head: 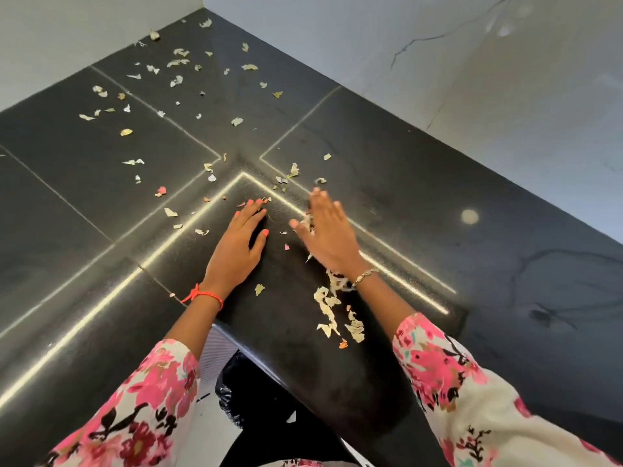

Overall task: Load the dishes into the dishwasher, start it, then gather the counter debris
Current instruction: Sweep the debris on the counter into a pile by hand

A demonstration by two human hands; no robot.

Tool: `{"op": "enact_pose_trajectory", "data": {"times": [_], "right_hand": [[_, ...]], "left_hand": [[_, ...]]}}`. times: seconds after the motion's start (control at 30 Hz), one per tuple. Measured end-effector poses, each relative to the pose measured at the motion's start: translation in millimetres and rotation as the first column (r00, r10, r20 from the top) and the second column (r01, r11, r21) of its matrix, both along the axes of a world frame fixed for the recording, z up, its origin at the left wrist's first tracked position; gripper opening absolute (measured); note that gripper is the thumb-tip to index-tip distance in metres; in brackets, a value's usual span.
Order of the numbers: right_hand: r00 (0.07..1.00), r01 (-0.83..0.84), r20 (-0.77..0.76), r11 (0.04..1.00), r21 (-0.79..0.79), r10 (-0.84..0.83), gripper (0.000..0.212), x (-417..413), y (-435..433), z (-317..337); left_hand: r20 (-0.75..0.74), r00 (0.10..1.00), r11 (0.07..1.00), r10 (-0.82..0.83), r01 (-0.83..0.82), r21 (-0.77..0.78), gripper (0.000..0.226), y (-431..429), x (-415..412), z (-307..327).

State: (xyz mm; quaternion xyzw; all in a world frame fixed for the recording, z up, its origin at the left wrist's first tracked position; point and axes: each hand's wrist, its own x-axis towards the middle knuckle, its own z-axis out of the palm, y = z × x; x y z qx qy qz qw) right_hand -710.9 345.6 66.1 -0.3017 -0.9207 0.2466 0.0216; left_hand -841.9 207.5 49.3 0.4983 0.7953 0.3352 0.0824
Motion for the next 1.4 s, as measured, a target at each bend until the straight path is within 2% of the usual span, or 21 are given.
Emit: {"op": "enact_pose_trajectory", "data": {"times": [0.07,0.13,0.27,0.37,0.47,0.57,0.67,0.73,0.8,0.87,0.93,1.0,1.1,1.17,1.23,1.3,1.33,1.4], "right_hand": [[0.994,-0.057,-0.101,0.989,-0.14,0.043,0.083,-5,-4,8],[0.988,-0.036,-0.156,0.989,-0.145,0.013,0.074,-10,17,16],[0.996,0.046,-0.079,0.998,-0.033,-0.048,0.071,-28,86,15],[1.0,0.03,0.0,0.999,-0.033,-0.03,0.073,-50,113,9],[0.993,-0.106,0.064,0.993,0.047,0.103,0.073,-71,100,2],[0.947,-0.32,0.023,0.944,0.082,0.319,0.066,-73,60,-1],[0.851,-0.524,-0.059,0.851,-0.04,0.521,0.057,-60,30,-3],[0.837,-0.547,-0.153,0.818,-0.177,0.526,0.055,-62,25,0],[0.856,-0.513,-0.179,0.842,-0.168,0.485,0.054,-76,25,3],[0.86,-0.509,-0.099,0.853,-0.115,0.5,0.053,-92,23,2],[0.809,-0.587,-0.004,0.808,-0.052,0.587,0.052,-98,13,-1],[0.735,-0.677,0.006,0.735,-0.041,0.678,0.05,-88,1,-3],[0.65,-0.739,-0.002,0.633,-0.23,0.76,0.044,-60,-3,-8],[0.696,-0.643,-0.014,0.615,-0.457,0.718,0.041,-43,5,-4],[0.829,-0.5,-0.074,0.675,-0.543,0.555,0.043,-31,19,8],[0.91,-0.408,-0.137,0.785,-0.466,0.392,0.039,-21,32,19],[0.918,-0.395,-0.133,0.826,-0.402,0.374,0.039,-17,35,20],[0.905,-0.417,-0.033,0.866,-0.275,0.425,0.044,-9,28,17]], "left_hand": [[-0.006,1.0,1.0,0.029,-0.029,0.002,0.041,-1,0,1],[-0.008,0.997,0.997,0.078,-0.078,0.003,0.041,-2,0,1],[0.046,0.981,0.982,0.189,-0.189,-0.005,0.042,-2,0,4],[0.078,0.976,0.979,0.202,-0.2,-0.033,0.044,-1,1,7],[0.098,0.974,0.979,0.204,-0.2,-0.044,0.043,-1,2,7],[0.109,0.972,0.978,0.21,-0.209,-0.019,0.042,-1,1,6],[0.189,0.957,0.972,0.221,-0.233,0.043,0.043,-3,2,9],[0.251,0.937,0.957,0.244,-0.275,0.096,0.043,-5,1,9],[0.283,0.916,0.937,0.284,-0.328,0.119,0.043,-6,2,10],[0.271,0.902,0.919,0.335,-0.376,0.115,0.043,-6,4,12],[0.271,0.891,0.905,0.365,-0.407,0.121,0.042,-7,6,13],[0.284,0.879,0.892,0.383,-0.432,0.135,0.039,-9,6,12],[0.289,0.875,0.89,0.388,-0.437,0.129,0.037,-11,5,12],[0.27,0.895,0.914,0.356,-0.393,0.098,0.036,-12,6,14],[0.193,0.938,0.956,0.287,-0.294,0.009,0.037,-15,6,13],[0.059,0.98,0.976,0.19,-0.181,-0.125,0.041,-20,4,9],[0.007,0.989,0.973,0.149,-0.146,-0.177,0.043,-23,4,7],[-0.034,0.993,0.967,0.111,-0.115,-0.229,0.045,-28,4,6]]}}
